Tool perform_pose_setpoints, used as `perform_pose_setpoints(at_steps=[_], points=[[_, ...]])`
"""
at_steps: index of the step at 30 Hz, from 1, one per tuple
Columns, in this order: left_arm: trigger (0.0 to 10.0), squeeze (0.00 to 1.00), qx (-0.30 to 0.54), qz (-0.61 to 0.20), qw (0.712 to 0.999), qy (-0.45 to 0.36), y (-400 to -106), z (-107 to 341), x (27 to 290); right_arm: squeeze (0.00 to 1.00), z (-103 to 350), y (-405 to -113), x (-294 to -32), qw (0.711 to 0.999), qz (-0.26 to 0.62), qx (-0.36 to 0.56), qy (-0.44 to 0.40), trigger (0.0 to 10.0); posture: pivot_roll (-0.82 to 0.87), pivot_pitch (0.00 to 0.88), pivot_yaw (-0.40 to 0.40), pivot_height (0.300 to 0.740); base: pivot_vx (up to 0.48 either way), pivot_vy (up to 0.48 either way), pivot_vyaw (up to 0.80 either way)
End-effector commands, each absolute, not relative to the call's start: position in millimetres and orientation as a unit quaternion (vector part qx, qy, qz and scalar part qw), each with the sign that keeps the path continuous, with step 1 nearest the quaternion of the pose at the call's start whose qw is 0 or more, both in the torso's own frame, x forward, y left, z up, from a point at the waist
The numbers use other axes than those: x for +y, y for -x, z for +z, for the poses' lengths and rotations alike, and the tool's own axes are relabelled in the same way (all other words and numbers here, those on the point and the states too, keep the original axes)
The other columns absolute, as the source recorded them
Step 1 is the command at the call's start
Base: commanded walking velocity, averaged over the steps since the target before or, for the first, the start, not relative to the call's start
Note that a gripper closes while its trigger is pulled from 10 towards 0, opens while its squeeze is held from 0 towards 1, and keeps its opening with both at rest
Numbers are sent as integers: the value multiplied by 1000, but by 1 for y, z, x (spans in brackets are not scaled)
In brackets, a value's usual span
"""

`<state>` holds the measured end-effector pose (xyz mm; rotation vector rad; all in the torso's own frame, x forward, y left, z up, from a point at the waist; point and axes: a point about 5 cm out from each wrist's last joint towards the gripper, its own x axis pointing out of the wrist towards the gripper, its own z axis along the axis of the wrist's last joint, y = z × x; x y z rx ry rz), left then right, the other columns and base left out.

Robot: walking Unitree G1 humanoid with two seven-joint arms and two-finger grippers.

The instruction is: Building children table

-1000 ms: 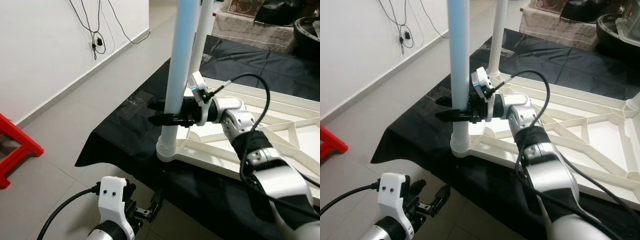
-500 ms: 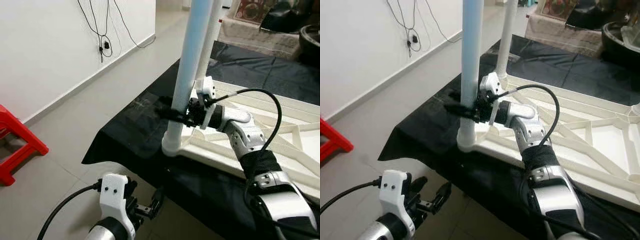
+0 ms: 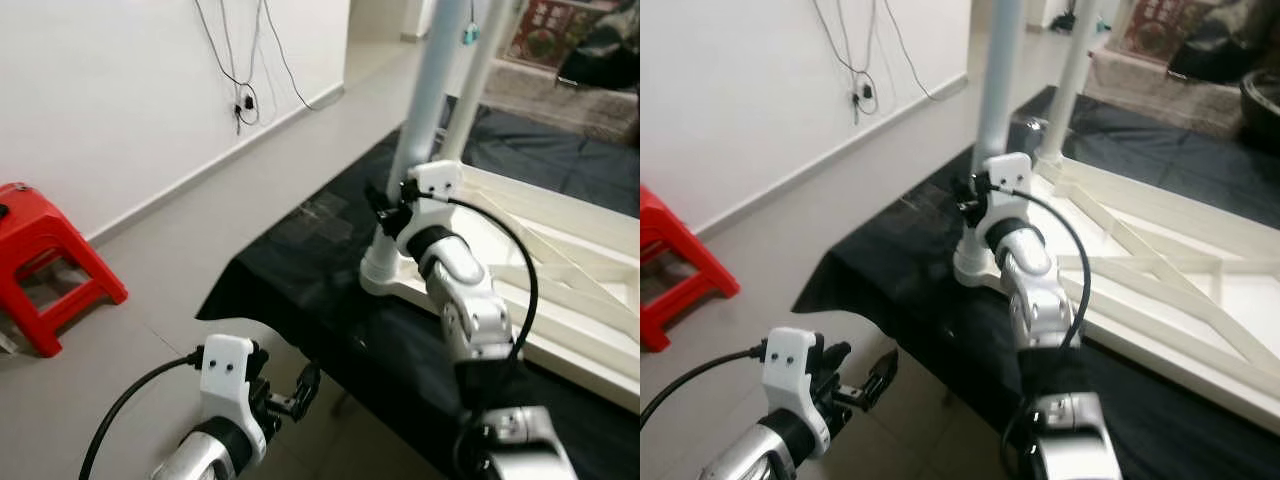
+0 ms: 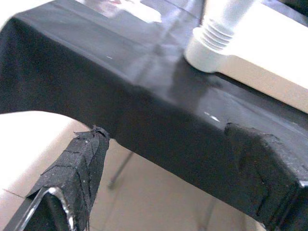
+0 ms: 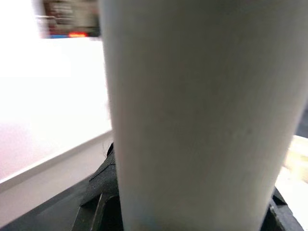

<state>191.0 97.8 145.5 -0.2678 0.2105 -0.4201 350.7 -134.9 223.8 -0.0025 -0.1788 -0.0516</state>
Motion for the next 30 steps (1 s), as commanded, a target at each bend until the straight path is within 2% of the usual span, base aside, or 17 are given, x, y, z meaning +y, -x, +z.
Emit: perform_pose_setpoints(at_steps=[1, 3, 4, 7, 10, 16, 21, 22, 23, 24, 30], points=[[10000, 0, 107, -205, 965, 123, -193, 142, 100, 0, 189, -345, -164, 989, -144, -10, 13, 10000, 189, 93, -10, 740, 0, 0, 0], [10000, 0, 107, -206, 965, 123, -193, 142, 100, 0, 189, -344, -163, 988, -156, -9, 13, 10000, 189, 93, -10, 740, 0, 0, 0], [10000, 0, 104, -210, 965, 114, -195, 140, 98, 0, 189, -338, -147, 968, -249, 12, 4, 10000, 194, 75, -8, 740, 0, 0, 0], [10000, 0, 104, -210, 965, 114, -195, 140, 98, 0, 189, -338, -147, 968, -249, 12, 4, 10000, 194, 75, -8, 740, 0, 0, 0], [10000, 0, 103, -217, 965, 103, -198, 136, 96, 0, 192, -328, -116, 938, -343, 41, -14, 10000, 201, 59, -11, 740, 0, 0, 0], [10000, 0, 102, -215, 966, 102, -200, 134, 96, 0, 196, -326, -103, 932, -359, 46, -32, 10000, 201, 54, -14, 740, 0, 0, 0], [10000, 0, 99, -216, 966, 101, -201, 133, 96, 0, 198, -327, -101, 942, -332, 42, -31, 10000, 191, 56, -8, 740, 0, 0, 0], [10000, 0, 99, -216, 966, 101, -201, 133, 96, 749, 199, -327, -101, 945, -323, 39, -30, 10000, 191, 54, -11, 740, 0, 0, 0], [10000, 0, 98, -217, 966, 101, -201, 133, 96, 749, 199, -328, -101, 946, -320, 38, -29, 10000, 191, 54, -11, 740, 0, 0, 0], [10000, 0, 98, -217, 966, 101, -201, 132, 96, 1000, 200, -329, -100, 951, -306, 35, -27, 10000, 192, 57, -13, 740, 0, 0, 0], [10000, 0, 96, -220, 966, 99, -201, 132, 96, 1000, 206, -332, -102, 960, -278, 8, -21, 10000, 191, 59, -13, 740, 0, 0, 0]])
